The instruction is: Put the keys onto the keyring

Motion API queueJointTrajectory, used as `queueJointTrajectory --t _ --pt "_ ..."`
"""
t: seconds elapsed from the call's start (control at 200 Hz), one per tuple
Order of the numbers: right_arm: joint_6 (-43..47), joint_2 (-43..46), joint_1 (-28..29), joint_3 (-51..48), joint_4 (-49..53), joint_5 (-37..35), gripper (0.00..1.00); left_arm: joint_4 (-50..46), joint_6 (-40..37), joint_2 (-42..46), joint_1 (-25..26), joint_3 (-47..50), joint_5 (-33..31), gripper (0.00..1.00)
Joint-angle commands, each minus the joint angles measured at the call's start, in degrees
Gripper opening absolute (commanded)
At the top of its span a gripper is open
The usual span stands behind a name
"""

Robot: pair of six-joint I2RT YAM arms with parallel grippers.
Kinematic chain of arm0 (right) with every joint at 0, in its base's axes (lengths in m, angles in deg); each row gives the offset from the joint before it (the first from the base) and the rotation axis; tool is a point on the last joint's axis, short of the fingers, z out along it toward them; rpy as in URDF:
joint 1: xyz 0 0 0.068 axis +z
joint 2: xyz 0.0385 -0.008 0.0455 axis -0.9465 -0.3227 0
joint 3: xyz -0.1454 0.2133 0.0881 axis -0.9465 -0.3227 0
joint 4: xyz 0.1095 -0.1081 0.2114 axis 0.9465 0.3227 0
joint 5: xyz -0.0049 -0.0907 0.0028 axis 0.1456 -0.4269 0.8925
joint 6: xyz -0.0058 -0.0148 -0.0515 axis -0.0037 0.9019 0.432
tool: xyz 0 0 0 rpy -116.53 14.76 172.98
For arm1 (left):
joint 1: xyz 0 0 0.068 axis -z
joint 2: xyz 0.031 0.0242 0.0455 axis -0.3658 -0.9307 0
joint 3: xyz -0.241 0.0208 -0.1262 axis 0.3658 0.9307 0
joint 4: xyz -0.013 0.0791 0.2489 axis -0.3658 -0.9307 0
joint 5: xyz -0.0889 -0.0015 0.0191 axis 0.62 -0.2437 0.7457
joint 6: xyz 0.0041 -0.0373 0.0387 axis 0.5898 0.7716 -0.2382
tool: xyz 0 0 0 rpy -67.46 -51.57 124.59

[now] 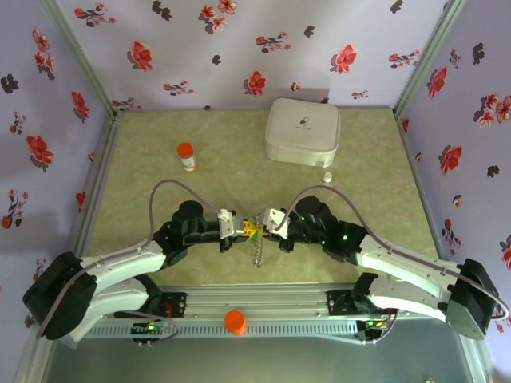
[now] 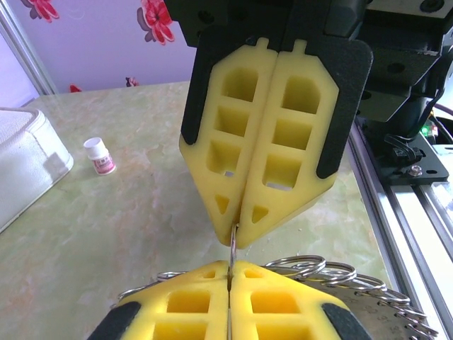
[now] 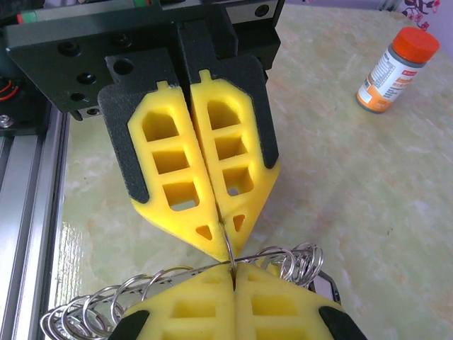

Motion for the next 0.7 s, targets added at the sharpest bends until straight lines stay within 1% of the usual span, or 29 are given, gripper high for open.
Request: queueJointTrajectory --t 0.0,0.175,0.32,0.37,0.43,0.515,0.575,0.635,0.695 --pt "-1.4 -1.4 0.5 1.1 -2.9 4.2 0.00 5.7 1.1 -0.2 0.2 -1.1 1.1 0.09" --pt "-1.9 -1.6 0.5 0.9 -3.2 4.5 0.00 5.8 1.1 -0.1 0.3 -1.0 1.1 0.11" --pt "-2.1 -1.8 0.5 1.0 -3.1 4.8 0.00 6.1 1.1 -0.2 0.3 -1.0 1.1 0.10" --pt "-2.1 -1.7 0.5 0.9 -3.0 4.8 0.00 6.1 1.3 -0.2 0.3 -1.1 1.1 0.08" --pt "-2.1 -1.5 0.5 1.0 -2.8 4.4 0.00 6.0 1.4 -0.2 0.2 -1.1 1.1 0.00" --pt "-2.0 -0.5 0.5 0.8 -2.6 2.0 0.00 5.4 0.6 0.4 0.3 -1.0 0.9 0.00" --pt "-2.0 1.5 0.3 0.1 -3.0 -0.7 0.16 4.7 0.0 1.3 0.3 -0.8 -0.4 0.00" --pt "-2.4 4.4 -0.7 -1.1 -3.7 -2.9 0.25 3.9 -0.6 2.4 0.3 -0.6 -2.3 0.00" --pt "-3.1 7.2 -2.1 -2.6 -4.9 -5.2 0.30 2.8 -1.3 3.7 0.3 -0.5 -4.5 0.00"
